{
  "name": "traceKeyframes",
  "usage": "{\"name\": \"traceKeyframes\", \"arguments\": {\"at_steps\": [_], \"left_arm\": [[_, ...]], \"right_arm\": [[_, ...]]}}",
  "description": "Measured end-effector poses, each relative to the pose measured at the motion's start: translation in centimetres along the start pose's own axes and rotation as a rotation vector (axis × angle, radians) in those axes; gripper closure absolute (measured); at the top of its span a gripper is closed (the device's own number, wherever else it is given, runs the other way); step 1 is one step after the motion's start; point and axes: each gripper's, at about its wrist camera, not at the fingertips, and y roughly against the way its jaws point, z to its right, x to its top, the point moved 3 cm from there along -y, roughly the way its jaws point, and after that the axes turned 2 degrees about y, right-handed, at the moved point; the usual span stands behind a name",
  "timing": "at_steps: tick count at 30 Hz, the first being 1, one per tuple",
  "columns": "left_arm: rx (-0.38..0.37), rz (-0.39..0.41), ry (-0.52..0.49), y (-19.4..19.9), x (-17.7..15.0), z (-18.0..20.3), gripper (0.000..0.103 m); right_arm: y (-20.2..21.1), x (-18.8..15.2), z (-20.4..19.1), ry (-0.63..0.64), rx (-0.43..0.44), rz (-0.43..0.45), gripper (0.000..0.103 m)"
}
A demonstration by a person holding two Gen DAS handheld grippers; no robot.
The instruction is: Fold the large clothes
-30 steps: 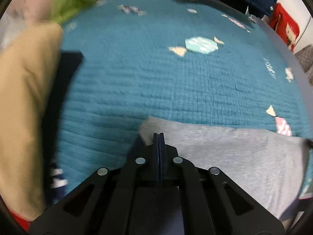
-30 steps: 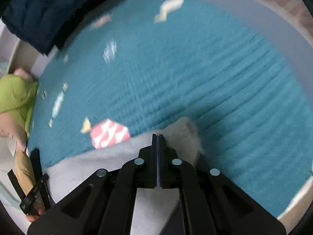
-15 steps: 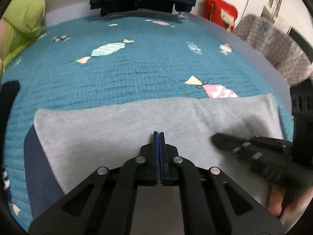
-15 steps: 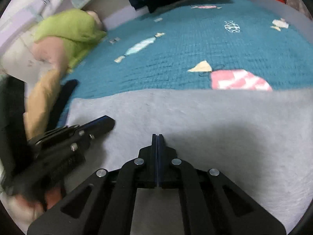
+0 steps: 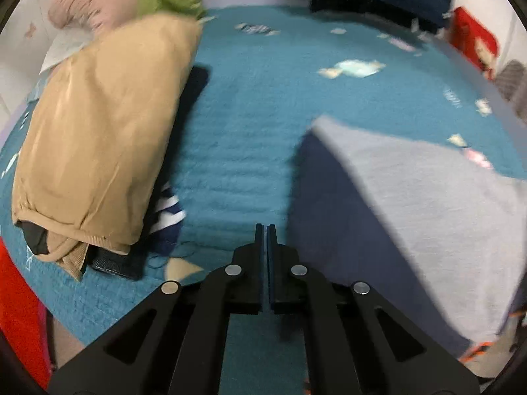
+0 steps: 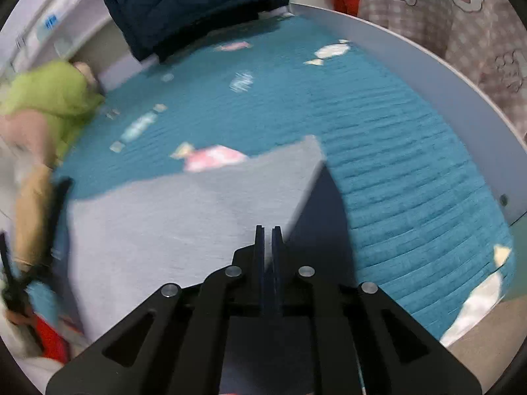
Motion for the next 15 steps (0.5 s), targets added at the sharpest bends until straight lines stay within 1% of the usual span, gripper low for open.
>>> {"name": "traceKeyframes", "arguments": {"at_steps": [1, 3, 4, 5, 6, 7, 8, 9, 10, 11, 12, 13, 14, 15], "left_arm": [[-0.027, 0.009, -0.015, 0.6, 0.1, 1.2, 0.100], [-0.179, 0.005, -0.030, 1.5, 0.3, 4.7, 0.099], [-0.239, -0.014, -0.040, 1.5, 0.1, 6.2, 0.099], [-0.271, -0.033, -0.055, 1.3, -0.3, 7.4, 0.099], [-0.277, -0.069, -0.092, 0.8, -1.1, 9.3, 0.099], [-0.259, -0.099, -0.128, 0.1, -1.9, 10.2, 0.099], [-0.241, -0.124, -0.150, -0.4, -2.7, 10.6, 0.100], [-0.239, -0.146, -0.158, -1.0, -3.5, 10.3, 0.100], [-0.264, -0.140, -0.142, -0.9, -3.8, 9.4, 0.100], [-0.243, -0.145, -0.122, -0.7, -4.0, 8.2, 0.100], [-0.207, -0.155, -0.113, -0.8, -4.1, 7.3, 0.100], [-0.171, -0.163, -0.105, -0.7, -4.3, 5.9, 0.101], [-0.171, -0.179, -0.092, -0.5, -4.9, 4.2, 0.101], [-0.168, -0.195, -0.084, -0.3, -5.1, 3.3, 0.101]], "right_arm": [[0.0, 0.0, -1.9, 0.025, 0.057, -0.012, 0.097], [-1.1, -0.6, -6.1, 0.090, 0.162, -0.059, 0.097], [-1.9, -0.8, -7.6, 0.115, 0.211, -0.088, 0.097], [-3.0, -1.6, -9.3, 0.149, 0.254, -0.133, 0.097], [-4.3, -2.6, -10.7, 0.195, 0.258, -0.181, 0.097], [-5.1, -3.3, -11.3, 0.233, 0.246, -0.209, 0.097], [-6.0, -4.5, -11.5, 0.284, 0.217, -0.248, 0.097], [-6.6, -5.5, -10.7, 0.312, 0.169, -0.280, 0.099], [-6.7, -5.8, -9.7, 0.302, 0.161, -0.292, 0.103], [-6.4, -6.0, -8.0, 0.252, 0.185, -0.301, 0.103], [-5.6, -6.0, -5.5, 0.160, 0.216, -0.319, 0.103], [-5.1, -5.9, -3.7, 0.108, 0.191, -0.327, 0.103], [-4.4, -5.7, -1.3, 0.060, 0.138, -0.327, 0.103], [-3.6, -5.6, 0.4, 0.017, 0.131, -0.326, 0.103]]}}
